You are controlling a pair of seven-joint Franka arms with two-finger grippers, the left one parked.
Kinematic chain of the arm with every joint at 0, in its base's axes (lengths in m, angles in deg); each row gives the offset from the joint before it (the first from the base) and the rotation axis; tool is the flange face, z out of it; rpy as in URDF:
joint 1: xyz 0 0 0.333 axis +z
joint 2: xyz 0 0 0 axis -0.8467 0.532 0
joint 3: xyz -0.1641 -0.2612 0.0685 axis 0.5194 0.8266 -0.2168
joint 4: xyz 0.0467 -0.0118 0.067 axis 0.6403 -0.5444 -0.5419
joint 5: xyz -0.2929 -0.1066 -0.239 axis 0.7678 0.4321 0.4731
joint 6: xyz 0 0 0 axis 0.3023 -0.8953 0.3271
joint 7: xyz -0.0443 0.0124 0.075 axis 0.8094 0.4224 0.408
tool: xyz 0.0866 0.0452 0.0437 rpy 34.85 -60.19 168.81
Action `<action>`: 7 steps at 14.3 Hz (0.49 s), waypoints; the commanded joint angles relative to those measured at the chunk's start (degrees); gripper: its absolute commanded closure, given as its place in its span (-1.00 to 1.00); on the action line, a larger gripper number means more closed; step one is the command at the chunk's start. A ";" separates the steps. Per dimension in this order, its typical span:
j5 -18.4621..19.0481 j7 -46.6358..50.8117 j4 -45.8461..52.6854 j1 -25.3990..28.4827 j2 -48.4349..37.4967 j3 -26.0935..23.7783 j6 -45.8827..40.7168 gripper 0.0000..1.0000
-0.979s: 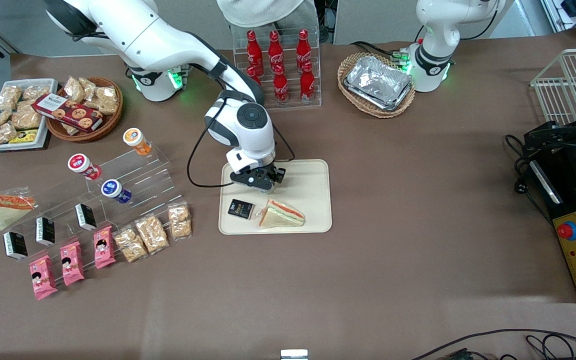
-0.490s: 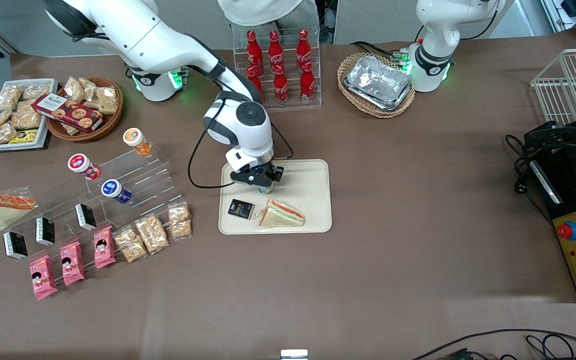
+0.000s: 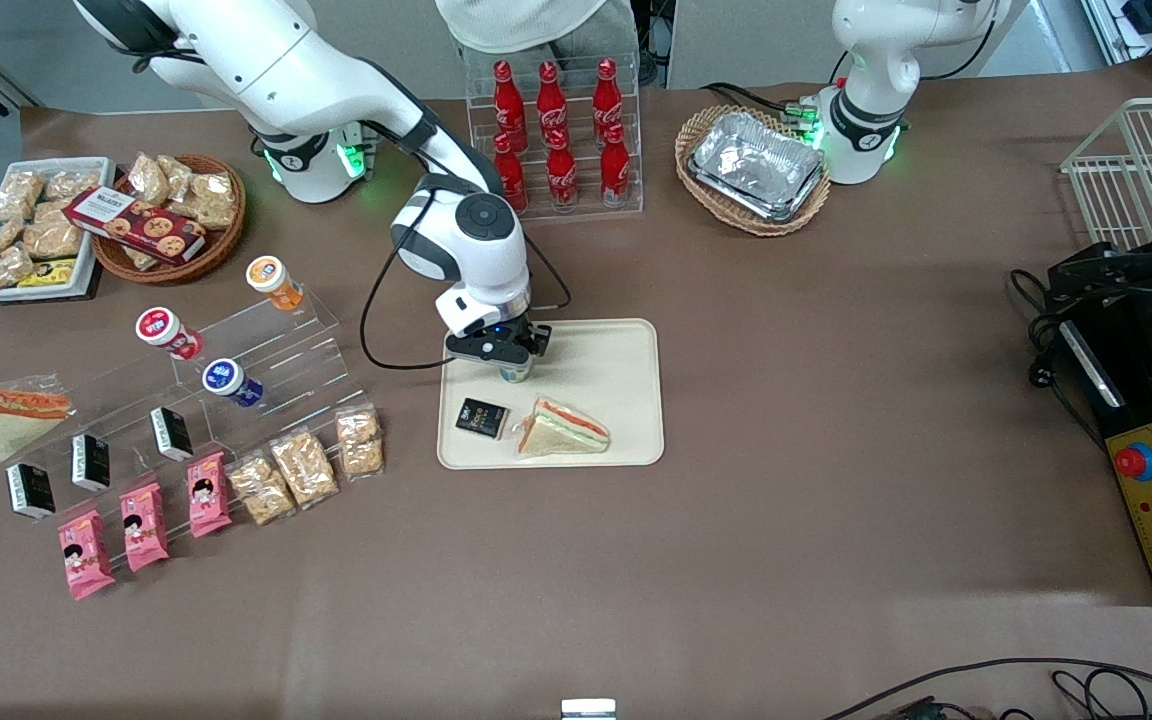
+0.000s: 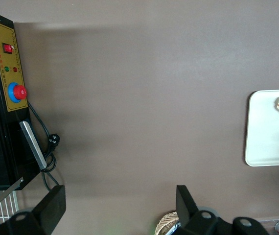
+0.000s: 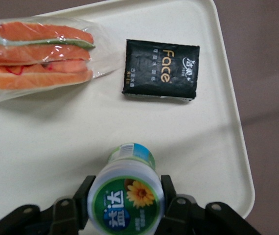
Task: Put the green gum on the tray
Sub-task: 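Lower the gum bottle onto the tray beside the black tissue pack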
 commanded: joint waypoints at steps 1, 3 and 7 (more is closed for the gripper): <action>1.71 -0.19 -2.66 -0.72 -2.17 -0.09 1.84 0.75; 1.71 -1.06 -2.74 -0.72 -2.00 0.00 2.72 0.53; 1.71 -1.07 -2.74 -1.33 -1.29 0.00 3.95 -1.00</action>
